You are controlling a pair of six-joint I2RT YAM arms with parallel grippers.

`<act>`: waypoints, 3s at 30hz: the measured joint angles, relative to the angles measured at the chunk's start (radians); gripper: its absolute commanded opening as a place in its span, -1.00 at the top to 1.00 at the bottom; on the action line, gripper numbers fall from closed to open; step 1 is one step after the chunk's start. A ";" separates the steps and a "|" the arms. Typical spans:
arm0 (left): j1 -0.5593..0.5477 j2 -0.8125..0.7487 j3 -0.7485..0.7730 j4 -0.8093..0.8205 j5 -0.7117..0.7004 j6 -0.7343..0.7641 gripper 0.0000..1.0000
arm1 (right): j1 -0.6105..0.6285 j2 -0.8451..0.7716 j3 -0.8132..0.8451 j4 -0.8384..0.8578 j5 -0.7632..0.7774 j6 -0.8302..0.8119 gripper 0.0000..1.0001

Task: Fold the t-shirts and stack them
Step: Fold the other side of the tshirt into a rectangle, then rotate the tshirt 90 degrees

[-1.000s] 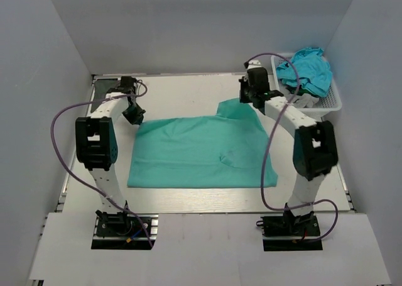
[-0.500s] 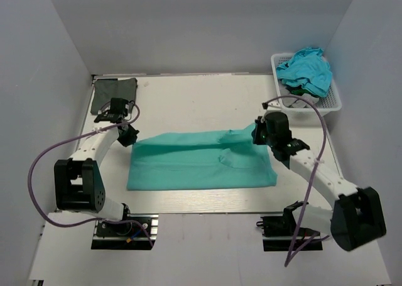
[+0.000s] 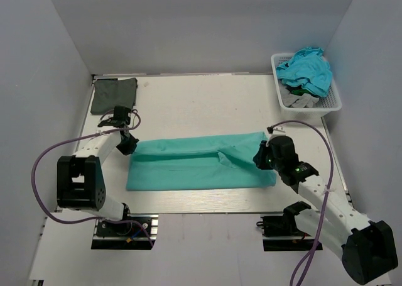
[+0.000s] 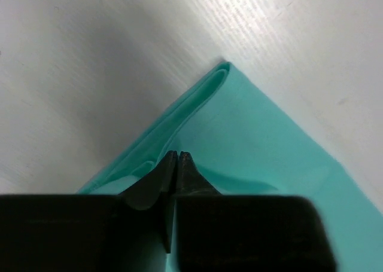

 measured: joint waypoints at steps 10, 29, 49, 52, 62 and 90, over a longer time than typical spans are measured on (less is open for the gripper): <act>0.013 0.073 0.066 -0.143 -0.040 -0.041 -1.00 | 0.005 -0.068 0.014 -0.181 -0.117 0.035 -0.80; -0.002 0.126 0.202 -0.010 0.169 0.032 -1.00 | 0.049 0.587 0.299 0.162 -0.481 -0.081 -0.80; -0.034 0.224 0.212 0.070 0.245 0.123 -1.00 | 0.070 0.436 0.323 -0.272 -0.147 0.021 -0.80; -0.065 0.224 0.122 0.085 0.241 0.118 -1.00 | 0.035 0.516 0.323 -0.302 -0.087 0.069 -0.80; -0.195 0.014 -0.137 0.120 0.214 0.006 -1.00 | -0.042 0.870 0.597 -0.281 -0.114 0.084 -0.80; -0.485 -0.387 0.028 -0.241 0.338 -0.042 -1.00 | 0.100 1.222 1.463 -0.110 -0.249 -0.270 -0.80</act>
